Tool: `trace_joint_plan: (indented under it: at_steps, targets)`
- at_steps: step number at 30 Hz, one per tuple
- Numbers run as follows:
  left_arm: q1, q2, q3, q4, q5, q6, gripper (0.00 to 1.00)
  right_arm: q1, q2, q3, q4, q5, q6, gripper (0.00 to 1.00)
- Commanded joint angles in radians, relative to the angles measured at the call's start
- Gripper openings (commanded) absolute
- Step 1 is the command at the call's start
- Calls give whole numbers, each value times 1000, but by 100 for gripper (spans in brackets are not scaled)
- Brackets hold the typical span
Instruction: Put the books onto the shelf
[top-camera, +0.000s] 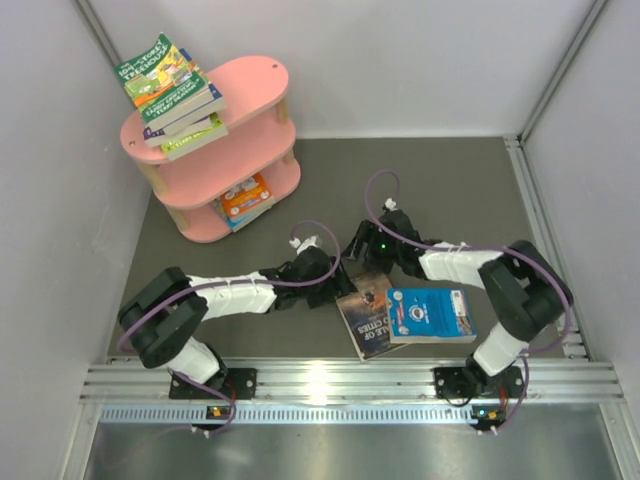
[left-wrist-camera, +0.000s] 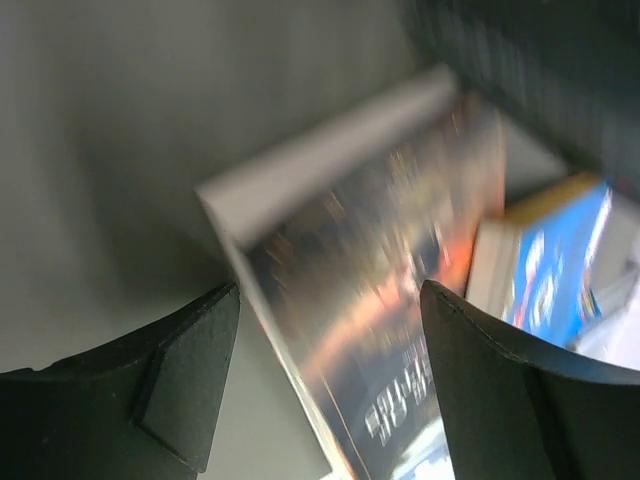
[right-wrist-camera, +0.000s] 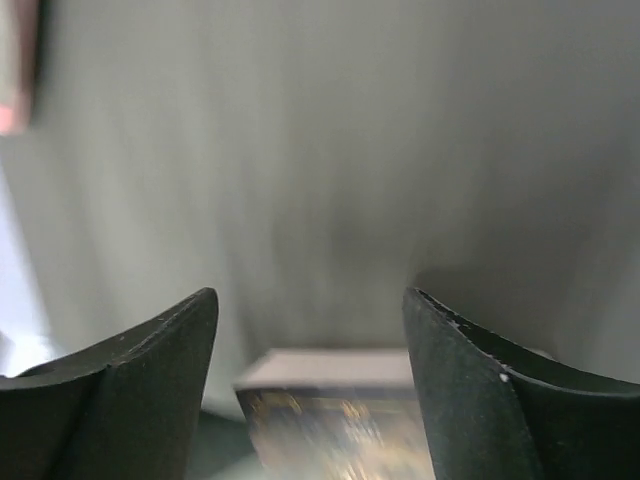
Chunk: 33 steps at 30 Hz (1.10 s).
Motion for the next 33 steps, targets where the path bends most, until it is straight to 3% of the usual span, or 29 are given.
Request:
trace_joint_plan:
  at_steps: [1,13,19,28,33]
  targets:
    - [22,-2,5,-35,-151,100,79,26,-97,-72,-450,132,-112,77]
    - [23,-179,-49,-159,-208,102,79,-47,-362,-124,-611,236,-145,80]
    - [22,-238,-54,-166,-159,114,80,-69,-476,-90,-792,392,-157,81]
    - [-72,-94,-29,-69,-65,104,81,-67,-395,-211,-697,210,-151,80]
    - [-121,33,-35,142,50,67,81,-53,-358,-285,-545,32,-129,78]
